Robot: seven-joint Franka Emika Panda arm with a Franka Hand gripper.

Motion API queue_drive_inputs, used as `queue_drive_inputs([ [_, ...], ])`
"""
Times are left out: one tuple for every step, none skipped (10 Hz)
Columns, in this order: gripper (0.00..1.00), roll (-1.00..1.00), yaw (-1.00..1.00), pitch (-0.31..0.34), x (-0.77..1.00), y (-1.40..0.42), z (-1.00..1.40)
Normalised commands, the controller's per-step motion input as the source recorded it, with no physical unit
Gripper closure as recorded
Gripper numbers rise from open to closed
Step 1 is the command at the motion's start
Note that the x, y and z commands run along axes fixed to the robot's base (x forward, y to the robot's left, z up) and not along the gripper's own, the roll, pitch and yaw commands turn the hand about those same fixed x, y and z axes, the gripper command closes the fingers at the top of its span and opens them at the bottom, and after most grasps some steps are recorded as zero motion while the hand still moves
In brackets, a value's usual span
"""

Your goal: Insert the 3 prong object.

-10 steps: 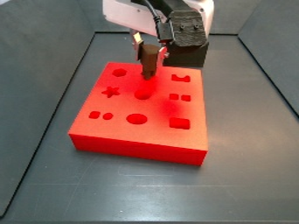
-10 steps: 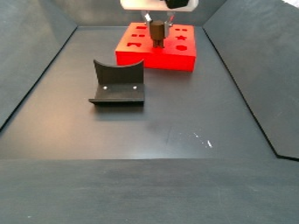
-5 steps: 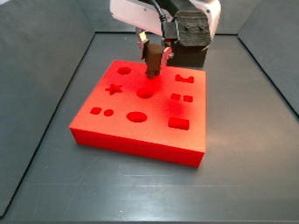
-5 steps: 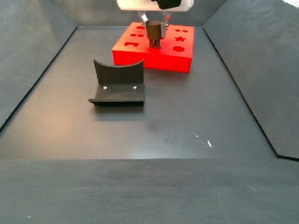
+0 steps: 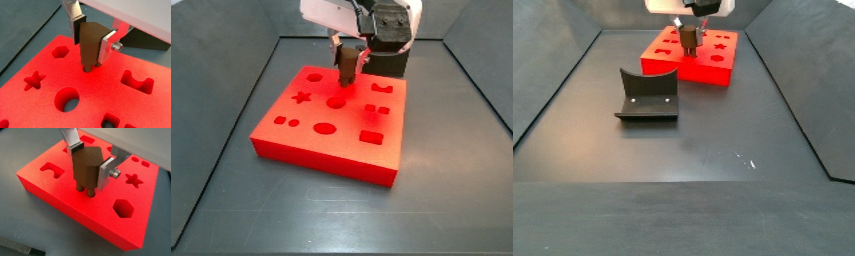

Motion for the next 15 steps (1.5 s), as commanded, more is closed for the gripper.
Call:
queue_drive_inputs([
  [1.0,-0.26,-0.04,0.041,0.0,0.18,-0.66],
  [1.0,0.0,-0.04,0.099,0.0,-0.05,-0.36],
  [1.0,0.19,-0.04,0.073,0.0,-0.17,-0.28],
  [1.0,0.07,-0.12,0.143,0.0,-0.04,-0.68],
  [1.0,0.0,-0.14,0.173,0.06,0.0,-0.85],
  [1.0,0.0,-0.17,0.133,0.07,0.0,-0.96],
  [1.0,0.0,-0.17,0.119,0.06,0.0,-0.99],
  [1.0,0.0,-0.19,0.107,0.06,0.0,-1.0],
  [1.0,0.0,-0.17,0.087,0.09,0.0,-1.0],
  [1.0,0.0,-0.15,0.054,0.11,0.0,-1.0],
  [1.0,0.0,-0.13,0.02,0.1,0.0,-1.0],
  [1.0,0.0,-0.11,0.003,0.08,0.0,-1.0],
  [1.0,0.0,-0.09,0.0,0.03,0.0,-1.0],
  [1.0,0.0,0.0,0.139,0.0,0.0,-0.54],
  [1.0,0.04,0.0,-0.127,0.0,-0.06,-0.12],
])
